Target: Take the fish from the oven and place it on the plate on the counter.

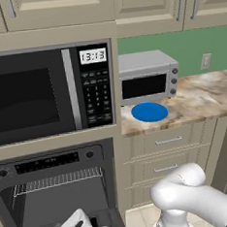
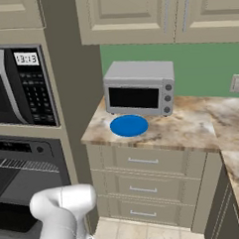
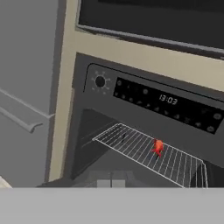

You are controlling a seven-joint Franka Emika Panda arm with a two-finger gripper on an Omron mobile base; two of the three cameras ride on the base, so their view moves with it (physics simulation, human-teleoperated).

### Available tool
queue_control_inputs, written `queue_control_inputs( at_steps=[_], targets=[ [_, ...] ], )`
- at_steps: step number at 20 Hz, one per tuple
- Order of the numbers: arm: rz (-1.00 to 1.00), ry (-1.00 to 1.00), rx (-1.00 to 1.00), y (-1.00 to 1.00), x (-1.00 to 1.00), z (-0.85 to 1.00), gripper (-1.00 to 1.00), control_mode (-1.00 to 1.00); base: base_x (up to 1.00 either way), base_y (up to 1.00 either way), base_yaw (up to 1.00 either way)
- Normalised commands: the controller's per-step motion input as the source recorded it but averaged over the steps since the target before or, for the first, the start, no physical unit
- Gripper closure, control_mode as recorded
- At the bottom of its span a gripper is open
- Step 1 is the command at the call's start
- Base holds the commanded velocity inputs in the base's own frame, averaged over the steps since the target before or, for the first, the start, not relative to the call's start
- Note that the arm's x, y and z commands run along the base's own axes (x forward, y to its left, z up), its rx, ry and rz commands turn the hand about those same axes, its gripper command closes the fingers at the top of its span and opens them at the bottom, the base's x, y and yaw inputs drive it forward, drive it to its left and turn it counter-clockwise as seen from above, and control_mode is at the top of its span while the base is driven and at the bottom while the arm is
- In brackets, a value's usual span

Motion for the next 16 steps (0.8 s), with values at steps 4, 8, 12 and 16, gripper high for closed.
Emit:
queue_control_inputs(
  at_steps=[4,8,12,16],
  targets=[
    [0.00,0.13,0.26,-0.02,0.79,0.00,1.00,-1.00,0.00,0.00,0.00],
    [-0.06,0.09,0.21,0.05,0.72,-0.22,1.00,-1.00,0.00,0.00,0.00],
    [-0.14,0.00,0.22,0.00,0.51,-0.46,1.00,-1.00,0.00,0.00,0.00],
    [-0.26,-0.01,0.16,0.02,0.37,-0.37,1.00,-1.00,0.00,0.00,0.00]
  ],
)
